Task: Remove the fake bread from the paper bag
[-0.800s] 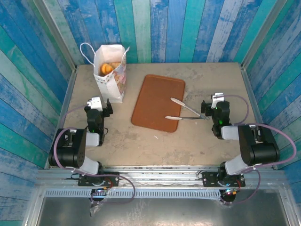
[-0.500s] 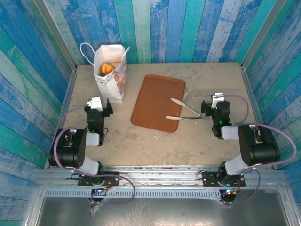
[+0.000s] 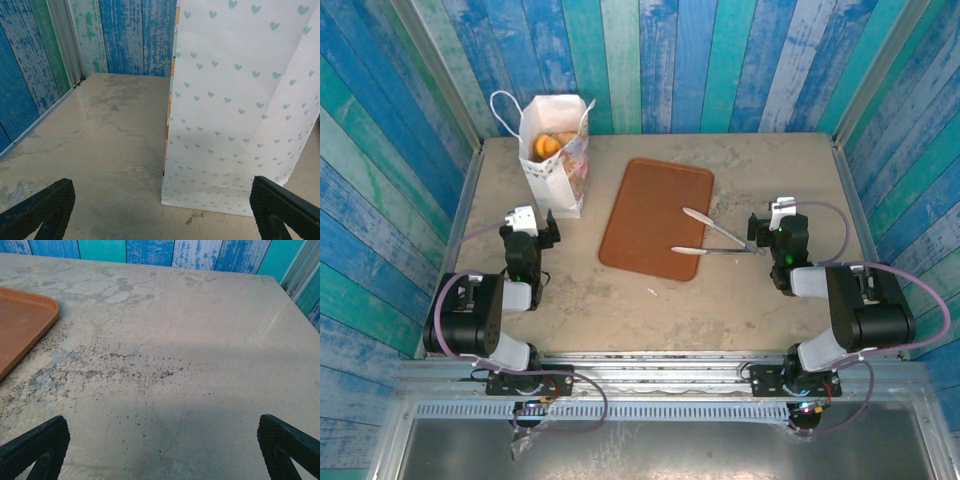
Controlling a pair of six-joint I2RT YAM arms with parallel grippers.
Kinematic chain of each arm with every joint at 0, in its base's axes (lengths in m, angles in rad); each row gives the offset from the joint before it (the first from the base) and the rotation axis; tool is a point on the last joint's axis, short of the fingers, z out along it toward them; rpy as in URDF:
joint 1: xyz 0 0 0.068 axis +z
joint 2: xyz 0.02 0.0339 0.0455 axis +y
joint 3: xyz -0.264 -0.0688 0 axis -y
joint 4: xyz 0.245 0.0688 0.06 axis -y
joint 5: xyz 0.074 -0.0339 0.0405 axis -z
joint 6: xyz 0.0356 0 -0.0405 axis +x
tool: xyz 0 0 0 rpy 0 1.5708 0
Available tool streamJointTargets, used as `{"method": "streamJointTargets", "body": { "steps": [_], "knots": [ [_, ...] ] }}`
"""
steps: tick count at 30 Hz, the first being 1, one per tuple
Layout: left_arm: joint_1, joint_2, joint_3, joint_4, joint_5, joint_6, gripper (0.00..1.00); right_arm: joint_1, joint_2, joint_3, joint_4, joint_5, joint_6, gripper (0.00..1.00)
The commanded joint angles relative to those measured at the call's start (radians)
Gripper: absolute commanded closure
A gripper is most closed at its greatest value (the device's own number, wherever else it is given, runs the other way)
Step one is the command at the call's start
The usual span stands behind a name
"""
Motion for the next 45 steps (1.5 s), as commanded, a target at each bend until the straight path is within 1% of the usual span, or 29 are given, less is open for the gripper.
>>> {"method": "streamJointTargets", "body": {
  "steps": [1,8,12,14,17,19,20,25,30,33,36,39,40,42,45],
  "knots": [
    [-0.001,0.018,0.002,0.011,0.001,-0.005,0.06,-0.002,-0.01,0.002,0.007,0.018,0.004,0.0],
    [-0.001,0.012,0.002,0.006,0.0,-0.005,0.06,-0.002,-0.011,0.0,0.008,0.018,0.004,0.0],
    [0.0,-0.039,0.004,-0.034,0.009,-0.003,0.06,-0.002,-0.012,0.0,0.011,0.018,0.003,0.0],
    [-0.001,-0.081,0.003,-0.068,0.003,-0.005,0.06,-0.002,-0.029,0.035,-0.065,0.007,0.003,0.0],
    [-0.001,-0.164,-0.011,-0.112,-0.022,-0.018,0.06,-0.001,-0.052,0.044,-0.097,0.008,0.001,0.0],
    [-0.001,-0.221,-0.012,-0.17,-0.039,-0.035,0.06,-0.002,-0.073,0.039,-0.107,0.008,0.0,0.0],
    [-0.001,-0.275,-0.012,-0.199,-0.042,-0.046,0.06,-0.002,-0.087,0.039,-0.123,0.006,-0.003,0.0],
    [-0.002,-0.469,-0.003,-0.371,-0.039,-0.119,0.06,-0.002,-0.179,0.068,-0.255,0.04,0.011,0.0],
    [-0.001,-0.628,0.0,-0.474,-0.062,-0.194,0.06,-0.001,-0.254,0.14,-0.438,0.04,0.078,0.0],
    [-0.001,-0.676,0.011,-0.52,-0.07,-0.273,0.06,-0.001,-0.273,0.207,-0.573,-0.005,0.077,0.0],
    [-0.001,-0.676,0.037,-0.58,-0.014,-0.342,0.06,0.0,-0.266,0.284,-0.706,-0.069,0.066,0.0],
    [-0.003,-0.659,0.049,-0.619,0.08,-0.387,0.06,0.0,-0.239,0.364,-0.842,-0.167,0.056,0.0],
    [-0.014,-0.658,0.048,-0.637,0.093,-0.4,0.06,0.0,-0.227,0.389,-0.885,-0.203,0.055,0.0],
    [-0.058,-0.666,0.045,-0.674,0.066,-0.411,0.06,0.0,-0.203,0.425,-0.951,-0.269,0.05,0.0],
    [-0.177,-0.694,0.04,-0.742,-0.012,-0.393,0.06,0.0,-0.164,0.47,-1.042,-0.362,0.031,0.0]
  ]
}}
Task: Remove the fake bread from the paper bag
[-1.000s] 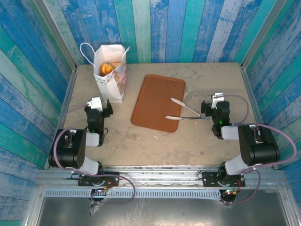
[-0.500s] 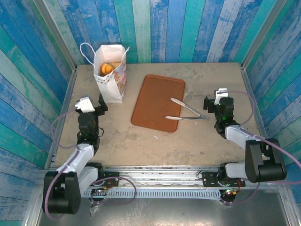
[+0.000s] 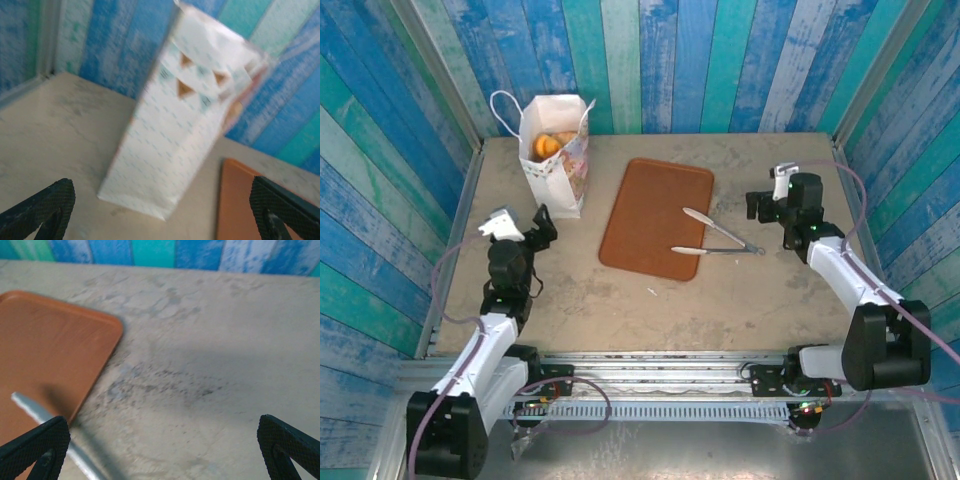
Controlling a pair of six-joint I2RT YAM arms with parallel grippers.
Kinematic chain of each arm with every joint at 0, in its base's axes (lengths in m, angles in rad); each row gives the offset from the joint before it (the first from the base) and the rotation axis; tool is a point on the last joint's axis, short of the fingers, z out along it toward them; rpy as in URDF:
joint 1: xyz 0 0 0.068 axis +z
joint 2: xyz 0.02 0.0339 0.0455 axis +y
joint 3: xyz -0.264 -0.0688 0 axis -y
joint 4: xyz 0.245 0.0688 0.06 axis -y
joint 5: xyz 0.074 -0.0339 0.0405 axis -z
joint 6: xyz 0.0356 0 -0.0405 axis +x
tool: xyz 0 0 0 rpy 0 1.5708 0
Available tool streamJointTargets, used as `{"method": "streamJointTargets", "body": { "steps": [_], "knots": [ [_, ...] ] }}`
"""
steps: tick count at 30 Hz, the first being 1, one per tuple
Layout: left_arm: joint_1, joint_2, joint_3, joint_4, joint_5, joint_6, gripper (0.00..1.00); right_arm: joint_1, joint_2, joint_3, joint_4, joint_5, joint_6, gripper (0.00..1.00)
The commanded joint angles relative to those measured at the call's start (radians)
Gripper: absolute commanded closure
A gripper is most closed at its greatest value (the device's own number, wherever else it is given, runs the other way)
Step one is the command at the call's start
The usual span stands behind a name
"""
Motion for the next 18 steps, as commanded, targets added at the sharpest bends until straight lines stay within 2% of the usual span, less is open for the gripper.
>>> {"method": "streamJointTargets", "body": {
  "steps": [1,4,9,11,18],
  "knots": [
    [-0.111,-0.034,0.012,-0.111,-0.047,-0.021,0.06,0.0,0.049,0.046,-0.209,-0.164,-0.024,0.0],
    [-0.174,-0.039,-0.013,-0.118,-0.051,-0.043,0.06,0.001,0.091,0.066,-0.256,-0.183,-0.022,0.0],
    [-0.236,-0.012,-0.049,-0.124,-0.03,-0.071,0.06,0.003,0.177,0.089,-0.31,-0.19,-0.005,0.14],
    [-0.255,0.002,-0.051,-0.127,-0.025,-0.071,0.06,0.01,0.212,0.102,-0.324,-0.209,-0.001,0.16],
    [-0.319,0.088,-0.034,-0.125,-0.013,-0.066,0.06,0.044,0.297,0.126,-0.329,-0.237,0.006,0.11]
  ]
}}
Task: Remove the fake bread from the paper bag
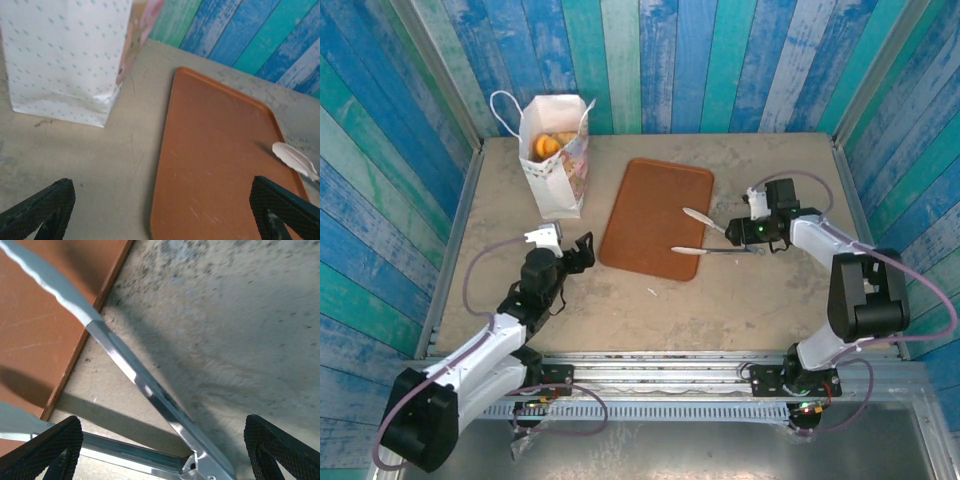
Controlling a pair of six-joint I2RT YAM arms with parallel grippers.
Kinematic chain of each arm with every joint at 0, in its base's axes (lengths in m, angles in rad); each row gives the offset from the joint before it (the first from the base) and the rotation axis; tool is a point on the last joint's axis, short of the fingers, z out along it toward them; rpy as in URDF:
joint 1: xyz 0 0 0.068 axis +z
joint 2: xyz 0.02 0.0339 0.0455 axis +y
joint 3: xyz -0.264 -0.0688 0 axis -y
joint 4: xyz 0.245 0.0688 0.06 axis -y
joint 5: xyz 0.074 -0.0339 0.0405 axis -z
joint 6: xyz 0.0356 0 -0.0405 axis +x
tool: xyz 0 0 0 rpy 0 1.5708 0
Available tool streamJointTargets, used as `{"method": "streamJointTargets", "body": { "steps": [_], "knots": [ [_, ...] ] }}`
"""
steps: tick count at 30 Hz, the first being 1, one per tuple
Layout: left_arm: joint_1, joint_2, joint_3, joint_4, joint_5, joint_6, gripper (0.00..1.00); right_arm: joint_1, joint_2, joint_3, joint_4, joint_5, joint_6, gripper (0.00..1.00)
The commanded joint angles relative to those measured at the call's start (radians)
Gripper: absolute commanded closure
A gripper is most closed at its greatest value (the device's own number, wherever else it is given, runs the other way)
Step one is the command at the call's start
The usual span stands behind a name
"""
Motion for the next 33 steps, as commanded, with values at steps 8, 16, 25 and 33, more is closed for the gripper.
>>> {"method": "streamJointTargets", "body": {
  "steps": [8,16,25,33],
  "knots": [
    [-0.047,0.127,0.036,0.026,0.005,-0.022,0.06,0.019,0.076,0.059,-0.039,-0.053,0.023,0.09],
    [-0.046,0.114,0.387,-0.3,-0.281,0.025,0.06,0.022,0.083,0.068,-0.038,-0.042,0.024,0.07],
    [0.16,0.285,0.867,-0.6,-0.254,0.06,0.06,0.022,0.114,0.083,-0.044,-0.077,0.032,0.06],
    [0.38,0.573,1.183,-0.703,-0.062,0.103,0.06,0.023,0.133,0.074,-0.053,-0.096,0.042,0.04]
  ]
}}
